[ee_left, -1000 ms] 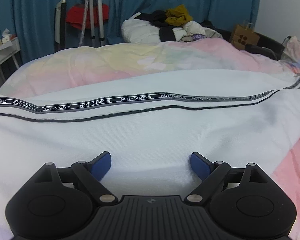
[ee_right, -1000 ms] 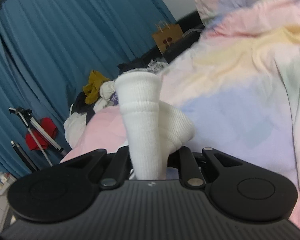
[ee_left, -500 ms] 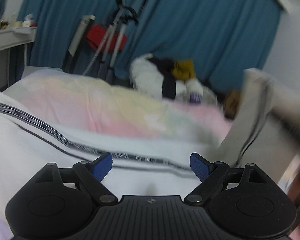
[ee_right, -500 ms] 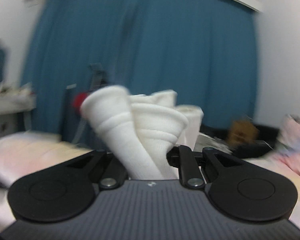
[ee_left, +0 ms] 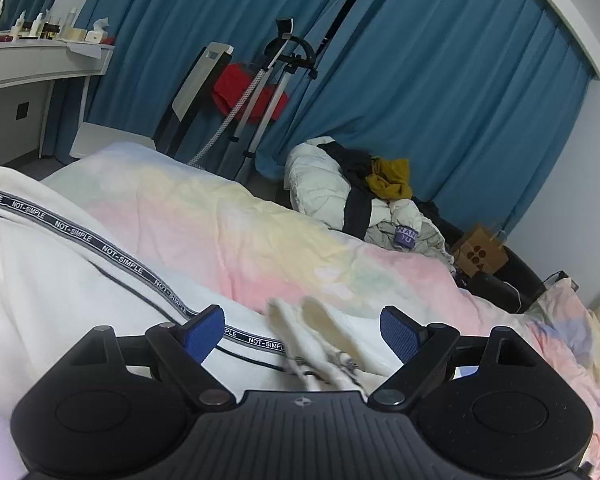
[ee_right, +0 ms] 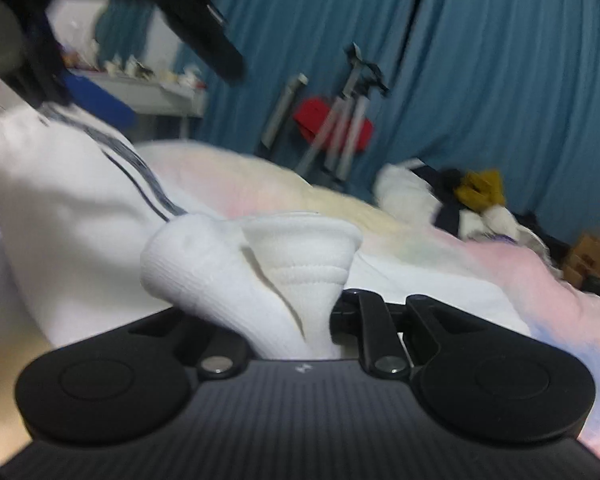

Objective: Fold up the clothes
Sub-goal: 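Lift the ribbed cuff with the right gripper, fold it over toward the waistband, release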

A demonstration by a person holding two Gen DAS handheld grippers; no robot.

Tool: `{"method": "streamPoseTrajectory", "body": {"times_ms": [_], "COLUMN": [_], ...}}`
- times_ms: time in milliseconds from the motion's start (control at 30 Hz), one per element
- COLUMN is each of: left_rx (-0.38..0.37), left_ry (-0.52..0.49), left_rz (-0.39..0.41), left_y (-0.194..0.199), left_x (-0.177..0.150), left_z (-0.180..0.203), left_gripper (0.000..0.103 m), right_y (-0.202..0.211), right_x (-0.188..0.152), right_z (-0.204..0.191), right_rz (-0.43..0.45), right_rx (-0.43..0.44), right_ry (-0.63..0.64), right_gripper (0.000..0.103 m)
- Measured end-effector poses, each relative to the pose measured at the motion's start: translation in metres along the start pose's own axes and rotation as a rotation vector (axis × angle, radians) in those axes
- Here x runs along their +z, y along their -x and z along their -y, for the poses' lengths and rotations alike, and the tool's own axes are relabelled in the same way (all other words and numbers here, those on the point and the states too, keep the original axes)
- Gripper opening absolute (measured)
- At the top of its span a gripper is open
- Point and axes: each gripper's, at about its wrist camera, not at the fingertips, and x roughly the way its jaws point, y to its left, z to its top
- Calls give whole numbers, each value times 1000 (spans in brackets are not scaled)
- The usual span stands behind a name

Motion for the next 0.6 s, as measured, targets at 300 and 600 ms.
{"method": "streamPoseTrajectory", "body": {"times_ms": [300,600], "left_rx": [24,-6], "left_ry": [-39,-62], "left_rz": [-45,-19], "left_y": [-27,-35], "left_x": [-8,-11], "left_z": [1,-2], "left_gripper": [87,87], "right_y": [-10,12], "right_x": [-11,-7], "right_z": [-5,-4], "right_rz": [-63,-87], "right_rx": [98,220], "right_ry": [-112,-272], "right_gripper": [17,82]}}
